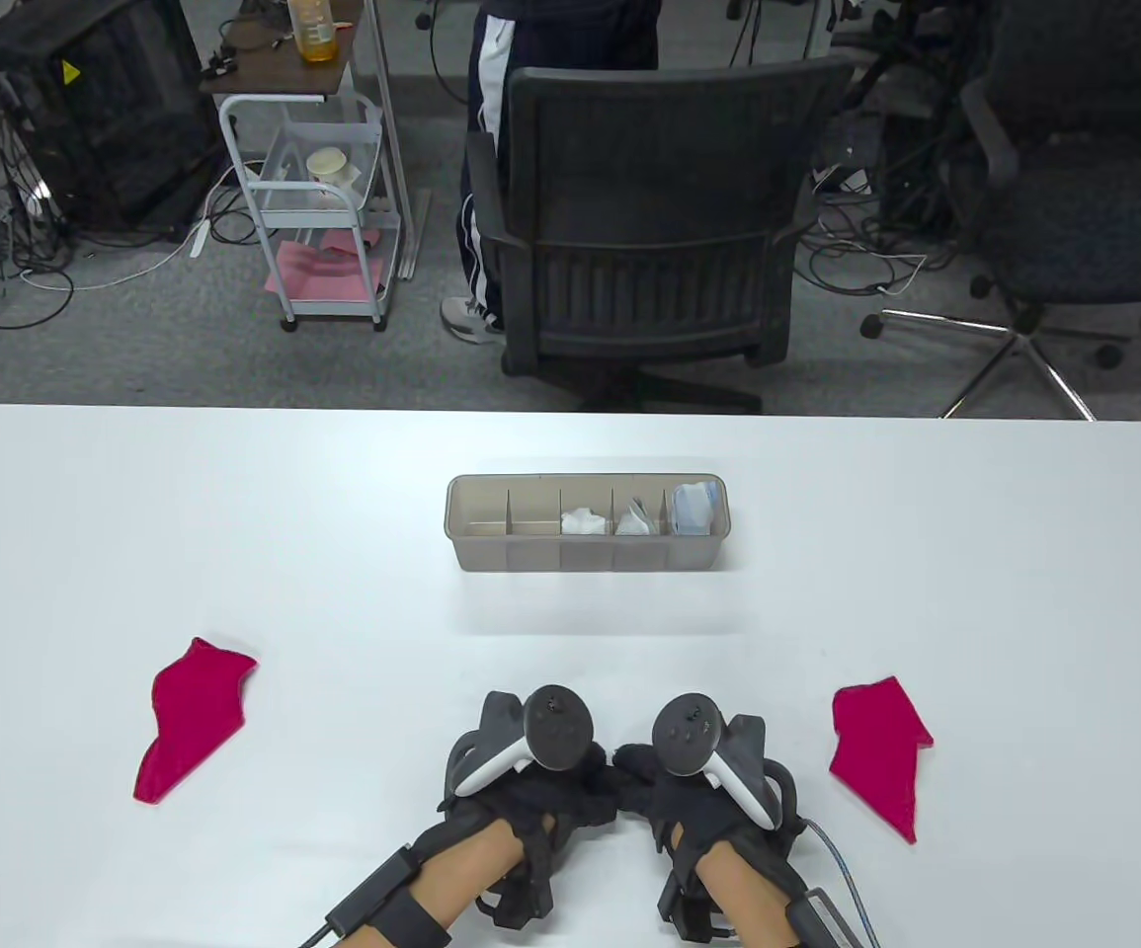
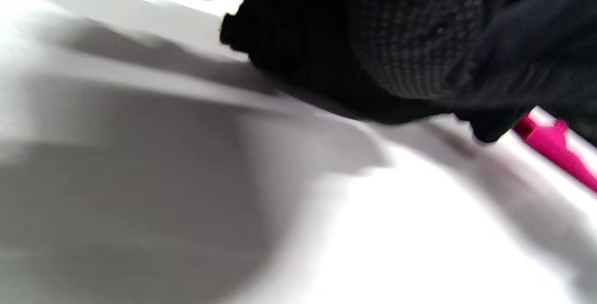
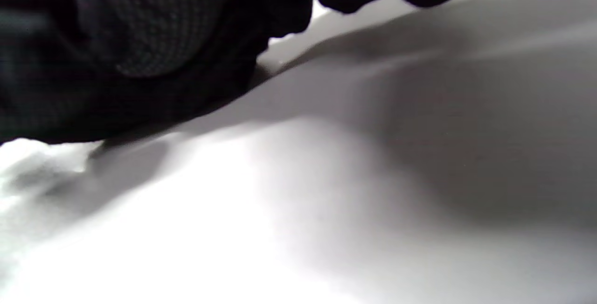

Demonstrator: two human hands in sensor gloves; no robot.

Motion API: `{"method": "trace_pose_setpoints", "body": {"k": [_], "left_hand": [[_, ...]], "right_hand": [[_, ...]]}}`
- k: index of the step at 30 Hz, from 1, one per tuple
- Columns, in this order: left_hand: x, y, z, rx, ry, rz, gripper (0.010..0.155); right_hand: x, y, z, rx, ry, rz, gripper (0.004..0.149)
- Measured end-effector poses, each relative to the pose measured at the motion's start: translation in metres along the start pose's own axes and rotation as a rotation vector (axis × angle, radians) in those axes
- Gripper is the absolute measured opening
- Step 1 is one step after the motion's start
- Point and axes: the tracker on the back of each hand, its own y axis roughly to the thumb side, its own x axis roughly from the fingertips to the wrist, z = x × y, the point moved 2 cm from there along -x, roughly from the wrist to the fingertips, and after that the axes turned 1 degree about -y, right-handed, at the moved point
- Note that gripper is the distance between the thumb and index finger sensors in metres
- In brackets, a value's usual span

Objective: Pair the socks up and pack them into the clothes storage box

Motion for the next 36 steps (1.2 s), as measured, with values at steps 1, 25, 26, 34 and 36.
{"method": "trace_pose_setpoints", "body": {"k": [1, 25, 26, 34, 36], "left_hand": [[-0.001, 0.003, 0.0, -0.05, 0.048, 0.005, 0.072], [0.013, -0.03, 0.024, 0.374, 0.023, -0.06, 0.072], [0.014, -0.028, 0.024, 0.356, 0.033, -0.056, 0.072], [0.02, -0.018, 0.024, 0.275, 0.048, -0.095, 0.068], [0.021, -0.016, 0.025, 0.278, 0.052, -0.12, 0.067]], "right_hand": [[-0.001, -0.001, 0.001, -0.011, 0.012, 0.003, 0.052], [0.014, -0.006, -0.026, -0.623, 0.137, -0.282, 0.06], [0.014, -0.005, -0.026, -0.597, 0.133, -0.282, 0.06], [0.013, -0.008, -0.023, -0.543, 0.176, -0.288, 0.06], [0.014, -0.006, -0.021, -0.521, 0.178, -0.3, 0.064]]}}
